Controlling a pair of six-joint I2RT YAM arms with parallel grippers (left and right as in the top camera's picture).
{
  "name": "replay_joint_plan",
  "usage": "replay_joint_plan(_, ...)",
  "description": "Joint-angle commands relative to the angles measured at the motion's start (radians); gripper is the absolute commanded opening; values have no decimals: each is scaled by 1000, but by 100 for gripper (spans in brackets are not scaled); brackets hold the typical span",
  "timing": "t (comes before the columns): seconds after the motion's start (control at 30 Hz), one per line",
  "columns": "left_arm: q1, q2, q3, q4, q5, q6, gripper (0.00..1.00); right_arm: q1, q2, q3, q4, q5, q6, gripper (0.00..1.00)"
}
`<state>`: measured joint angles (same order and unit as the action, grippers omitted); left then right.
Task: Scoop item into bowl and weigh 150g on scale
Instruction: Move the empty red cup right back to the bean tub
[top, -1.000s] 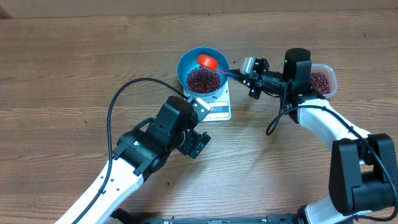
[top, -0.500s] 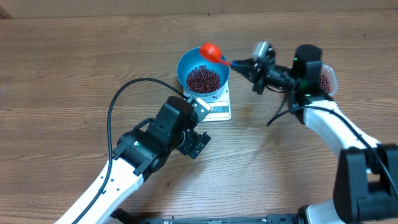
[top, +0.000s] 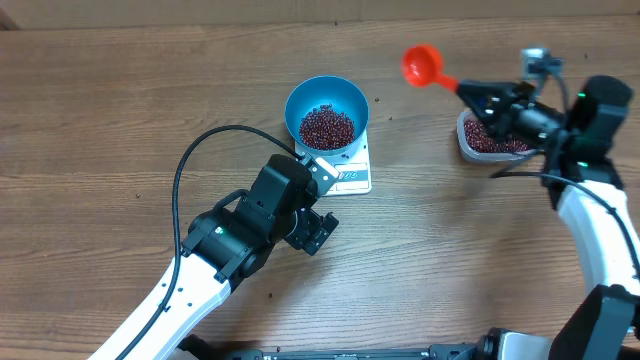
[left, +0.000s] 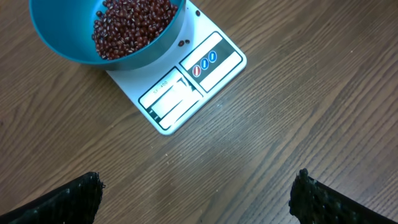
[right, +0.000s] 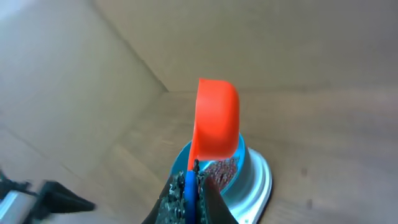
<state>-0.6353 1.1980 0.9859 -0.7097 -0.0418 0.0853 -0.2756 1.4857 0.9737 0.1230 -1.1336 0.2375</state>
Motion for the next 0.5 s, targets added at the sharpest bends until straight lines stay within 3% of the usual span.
replay_joint_plan(0.0,2,10,-2,4,-7,12,99,-79,-17,3,-39,-126,95,4)
replay_joint_plan(0.3,2,10,-2,3,-7,12,99,-167,-19,3,-77,-166,95,4)
replay_joint_plan(0.47,2,10,-2,3,-7,12,99,-167,-36,3,-175,-53,67,4)
